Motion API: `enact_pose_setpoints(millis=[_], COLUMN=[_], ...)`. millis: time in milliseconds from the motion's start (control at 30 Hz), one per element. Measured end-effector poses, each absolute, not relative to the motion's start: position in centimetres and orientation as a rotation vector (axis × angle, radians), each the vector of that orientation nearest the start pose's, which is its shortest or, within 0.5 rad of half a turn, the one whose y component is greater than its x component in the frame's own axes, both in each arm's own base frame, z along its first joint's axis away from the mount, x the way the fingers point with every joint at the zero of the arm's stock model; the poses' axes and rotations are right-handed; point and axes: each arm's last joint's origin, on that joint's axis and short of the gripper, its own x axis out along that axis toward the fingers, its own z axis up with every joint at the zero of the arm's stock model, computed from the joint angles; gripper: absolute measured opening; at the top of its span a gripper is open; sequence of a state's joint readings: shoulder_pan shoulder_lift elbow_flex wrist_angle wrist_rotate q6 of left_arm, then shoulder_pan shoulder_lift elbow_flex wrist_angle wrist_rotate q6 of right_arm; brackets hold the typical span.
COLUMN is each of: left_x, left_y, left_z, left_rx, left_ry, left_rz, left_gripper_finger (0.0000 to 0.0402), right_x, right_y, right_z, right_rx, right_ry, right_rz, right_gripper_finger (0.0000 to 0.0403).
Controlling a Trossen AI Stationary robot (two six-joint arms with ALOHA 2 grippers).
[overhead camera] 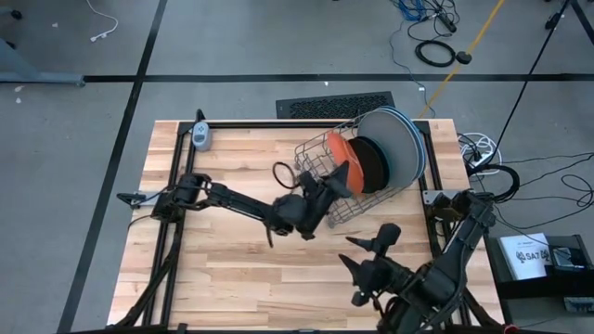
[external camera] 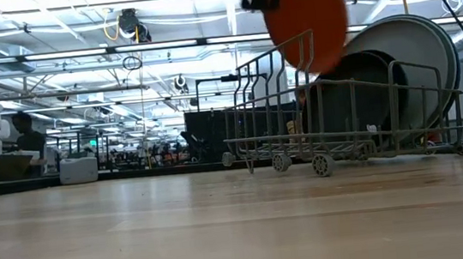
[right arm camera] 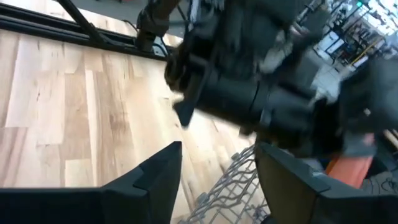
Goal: Sort dishes
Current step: Put the orange plate in the dish rack
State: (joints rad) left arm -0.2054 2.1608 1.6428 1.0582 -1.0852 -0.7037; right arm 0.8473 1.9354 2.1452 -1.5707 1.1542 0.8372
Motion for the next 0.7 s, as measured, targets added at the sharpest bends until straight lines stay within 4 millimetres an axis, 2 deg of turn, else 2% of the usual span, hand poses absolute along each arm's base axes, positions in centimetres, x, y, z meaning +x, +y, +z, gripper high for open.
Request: enact_pose_setpoints(millis=[233, 367, 533, 700], left_x=[44.7, 42.5, 41.0, 40.7], left_y=[-8.6, -8.4, -7.0, -5.4], left_z=[33.6, 34.4, 32.3, 29.5], left_rx=[-0.790, -0.779, -0.902, -1.114], left_ry=[-0.695, -0.680, -0.695, -0.721], left_rz=[0.714, 0.782, 0.670, 0.531], left_gripper_finger=[0.0000, 0.0000, 0.0000, 0.0000], right_x=[26.1, 25.2, 25.0, 24.9], right_y=[24.5, 24.3, 23.0, 20.5], right_z=[38.3, 39.4, 40.5, 40.9], right_rx=[-0.346, -0.372, -0.383, -0.321], right_ry=[0.547, 0.476, 0.460, 0.549], right_rz=[-0.524, -0.536, -0.555, -0.552], right_gripper_finger=[0.0214, 0.0212, 0.0211, 0.0211])
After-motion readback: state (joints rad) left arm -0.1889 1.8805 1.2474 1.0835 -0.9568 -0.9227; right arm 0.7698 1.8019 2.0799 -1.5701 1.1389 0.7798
